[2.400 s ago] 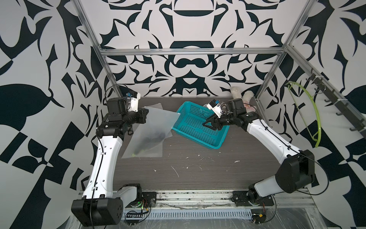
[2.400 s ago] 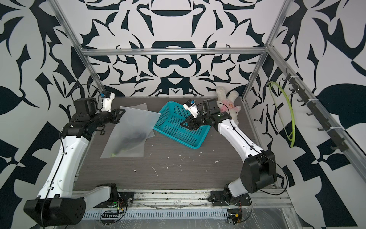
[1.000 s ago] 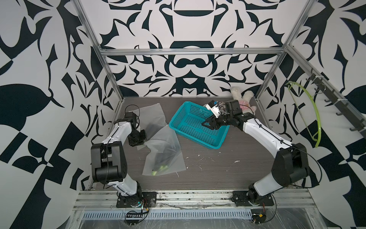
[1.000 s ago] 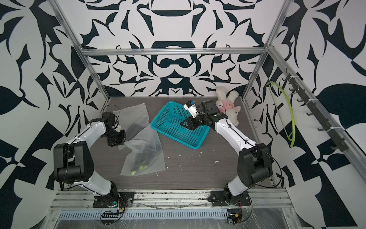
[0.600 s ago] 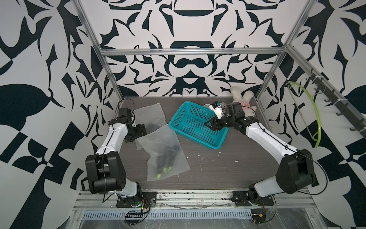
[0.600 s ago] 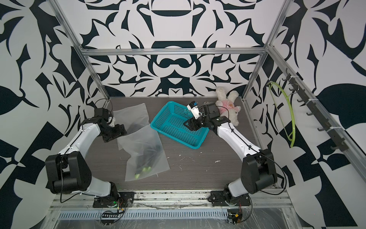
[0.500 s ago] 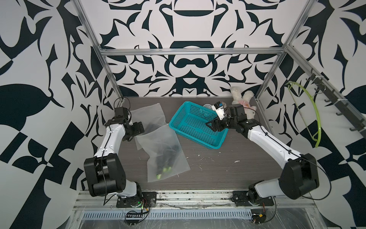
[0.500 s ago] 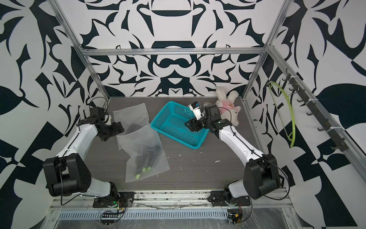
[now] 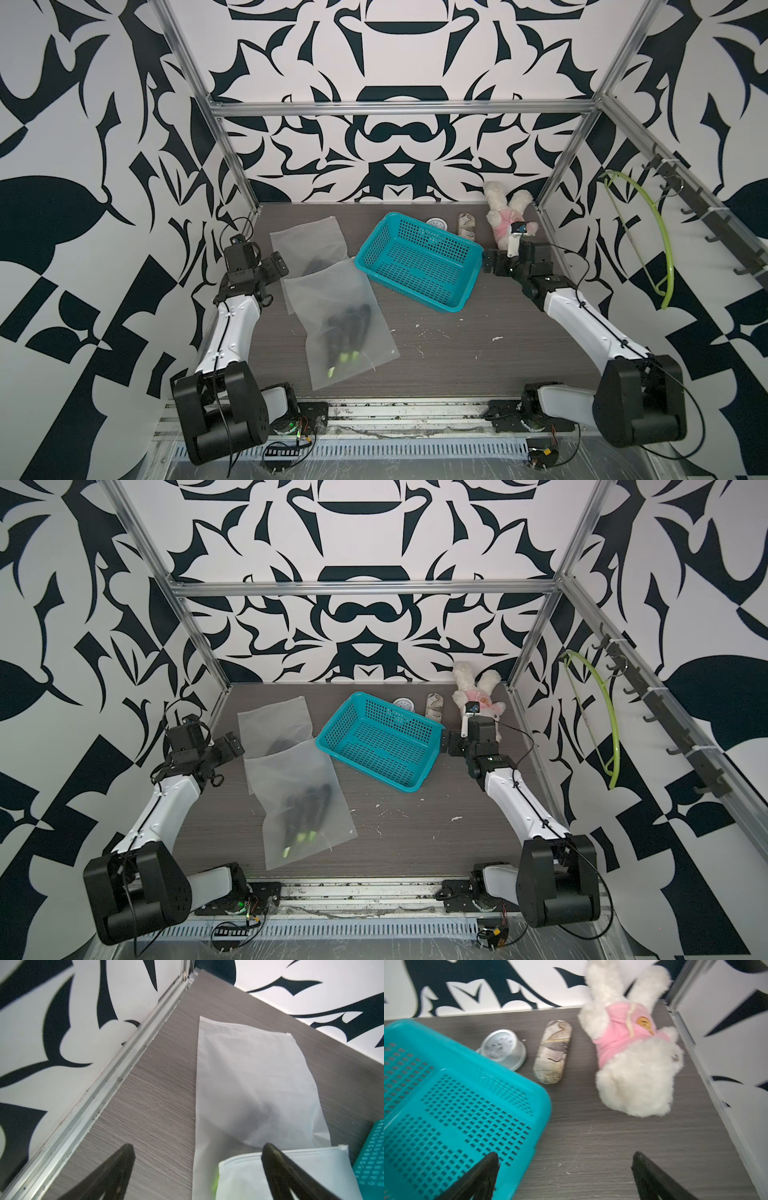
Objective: Place the eggplant in a zip-top bag and seal the zipper
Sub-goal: Reset both arms
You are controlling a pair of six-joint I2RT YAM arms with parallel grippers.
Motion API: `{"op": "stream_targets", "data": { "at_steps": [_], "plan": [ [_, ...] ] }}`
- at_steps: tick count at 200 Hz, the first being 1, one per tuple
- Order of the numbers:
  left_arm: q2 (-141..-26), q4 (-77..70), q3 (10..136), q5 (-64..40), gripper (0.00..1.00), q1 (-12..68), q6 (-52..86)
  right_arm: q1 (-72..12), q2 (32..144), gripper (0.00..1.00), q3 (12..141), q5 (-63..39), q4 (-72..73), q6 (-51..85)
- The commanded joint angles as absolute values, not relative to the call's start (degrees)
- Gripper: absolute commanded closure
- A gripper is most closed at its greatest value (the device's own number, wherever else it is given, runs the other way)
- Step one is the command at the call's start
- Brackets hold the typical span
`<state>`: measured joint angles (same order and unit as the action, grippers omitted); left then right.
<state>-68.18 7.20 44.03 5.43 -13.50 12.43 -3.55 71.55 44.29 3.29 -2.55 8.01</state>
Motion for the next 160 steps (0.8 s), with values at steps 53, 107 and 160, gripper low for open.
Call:
{"op": "stream_targets", "data": {
  "at_steps": [53, 107, 160],
  "plan": [
    [-63.87, -26.22, 23.12, 7.65, 0.00, -13.58, 10.46, -3.09, 70.03, 0.00, 32.34, 18.87, 18.67, 9.60],
    [-79.03, -45.71, 19.91, 11.89, 0.00, -4.17, 8.87, -3.16, 68.87, 0.00, 27.63, 25.20, 25.12, 6.18],
    [-87.59, -58.56, 17.04, 16.27, 0.00, 0.71, 4.41, -2.90, 68.33, 0.00, 19.49, 26.40, 37.33, 4.47]
  ]
}}
